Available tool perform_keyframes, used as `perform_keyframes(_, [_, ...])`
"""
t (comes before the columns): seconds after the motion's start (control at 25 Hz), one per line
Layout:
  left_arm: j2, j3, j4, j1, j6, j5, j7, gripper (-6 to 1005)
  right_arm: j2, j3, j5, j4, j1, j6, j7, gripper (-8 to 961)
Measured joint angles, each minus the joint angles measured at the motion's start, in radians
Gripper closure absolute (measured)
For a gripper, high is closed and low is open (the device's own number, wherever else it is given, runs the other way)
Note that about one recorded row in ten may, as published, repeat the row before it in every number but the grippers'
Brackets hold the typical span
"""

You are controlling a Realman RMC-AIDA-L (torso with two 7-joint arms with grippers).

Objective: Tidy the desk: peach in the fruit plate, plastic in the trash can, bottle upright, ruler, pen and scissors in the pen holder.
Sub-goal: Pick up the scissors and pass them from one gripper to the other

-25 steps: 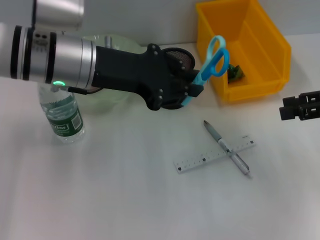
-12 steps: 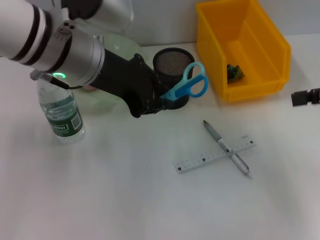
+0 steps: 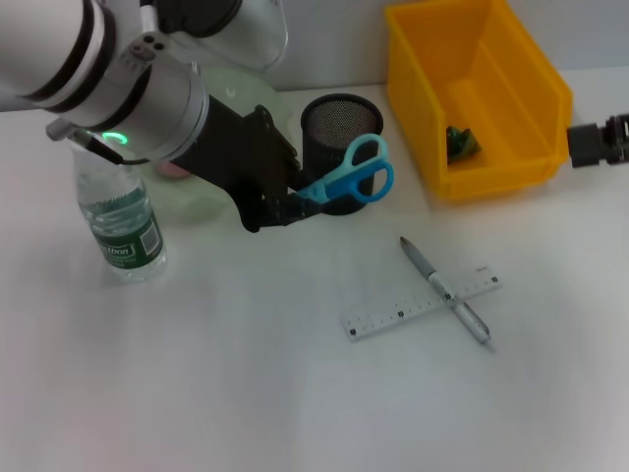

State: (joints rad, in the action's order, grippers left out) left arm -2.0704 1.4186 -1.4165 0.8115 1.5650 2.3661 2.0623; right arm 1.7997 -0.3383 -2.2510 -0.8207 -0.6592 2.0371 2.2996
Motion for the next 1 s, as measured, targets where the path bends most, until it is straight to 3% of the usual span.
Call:
perform_keyframes(0.28, [-0.002, 0.066, -0.03, 0.022, -0.006, 0.096, 0.084, 746, 0.004, -0.005, 0.027, 0.011, -0.046, -0.002, 0.051, 229])
perform_keyframes(0.84, [-0.005, 0.129, -0.037, 0.093, -0.017, 0.126, 0.207, 741, 0.077, -0.106, 0.042, 0.043, -0.127, -0.084, 0.055, 229])
perform_keyframes(1.0, [-0.005, 0.14, -0.041, 0.104, -0.025, 0.13, 0.219, 739, 0.087, -0.134, 0.043, 0.044, -0.132, -0.125, 0.054, 229])
